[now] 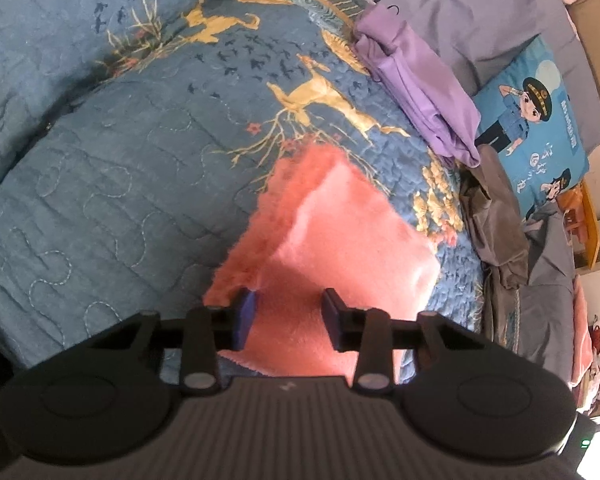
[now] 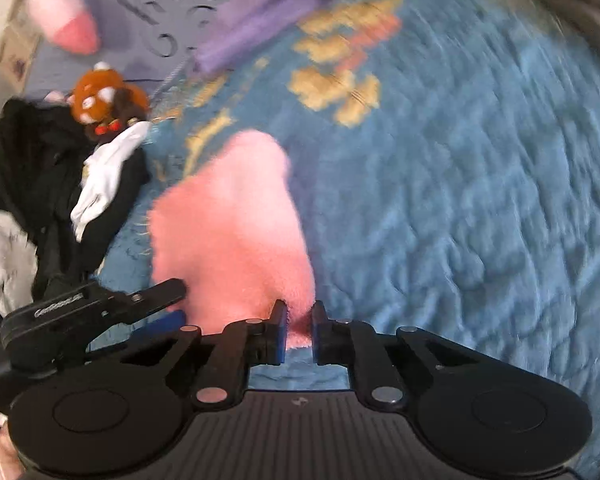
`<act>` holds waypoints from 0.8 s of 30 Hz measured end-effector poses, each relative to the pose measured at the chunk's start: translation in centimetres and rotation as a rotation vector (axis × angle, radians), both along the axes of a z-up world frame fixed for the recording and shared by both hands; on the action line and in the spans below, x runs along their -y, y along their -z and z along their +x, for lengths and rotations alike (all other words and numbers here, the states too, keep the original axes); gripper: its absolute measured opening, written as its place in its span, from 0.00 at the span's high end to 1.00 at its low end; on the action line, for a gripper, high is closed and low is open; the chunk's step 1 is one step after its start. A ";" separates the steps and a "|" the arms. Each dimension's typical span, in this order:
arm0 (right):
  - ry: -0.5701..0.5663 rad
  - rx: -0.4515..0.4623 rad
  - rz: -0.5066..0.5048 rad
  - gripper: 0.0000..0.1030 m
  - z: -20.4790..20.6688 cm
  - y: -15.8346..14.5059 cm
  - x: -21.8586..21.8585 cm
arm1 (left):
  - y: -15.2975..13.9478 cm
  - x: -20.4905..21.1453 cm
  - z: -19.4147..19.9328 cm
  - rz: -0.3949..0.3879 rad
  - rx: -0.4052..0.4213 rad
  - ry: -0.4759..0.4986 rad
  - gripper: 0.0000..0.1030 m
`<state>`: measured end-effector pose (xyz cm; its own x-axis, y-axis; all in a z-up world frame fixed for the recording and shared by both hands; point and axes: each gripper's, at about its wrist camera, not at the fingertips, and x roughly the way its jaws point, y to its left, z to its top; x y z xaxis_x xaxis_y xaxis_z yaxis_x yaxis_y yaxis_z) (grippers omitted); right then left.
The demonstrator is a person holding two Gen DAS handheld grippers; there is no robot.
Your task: Fold towel
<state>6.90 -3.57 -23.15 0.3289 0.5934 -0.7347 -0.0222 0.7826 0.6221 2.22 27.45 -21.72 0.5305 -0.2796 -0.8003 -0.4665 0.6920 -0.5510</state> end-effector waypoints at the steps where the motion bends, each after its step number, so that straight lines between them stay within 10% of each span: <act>1: 0.008 -0.010 0.013 0.89 0.0 0.3 0.3 | 0.1 0.0 0.0 0.001 -0.001 -0.001 0.66; 8: -0.014 -0.006 0.018 0.80 0.0 -0.1 0.3 | -0.6 -0.2 -0.1 -0.006 0.011 0.006 0.63; 14: -0.020 0.149 -0.039 0.31 -0.6 -3.4 0.9 | -3.7 -2.1 -0.4 0.010 0.126 0.010 0.20; 24: 0.031 0.115 0.058 0.30 3.9 -4.5 1.3 | -2.2 -5.9 5.3 -0.175 0.093 0.033 0.17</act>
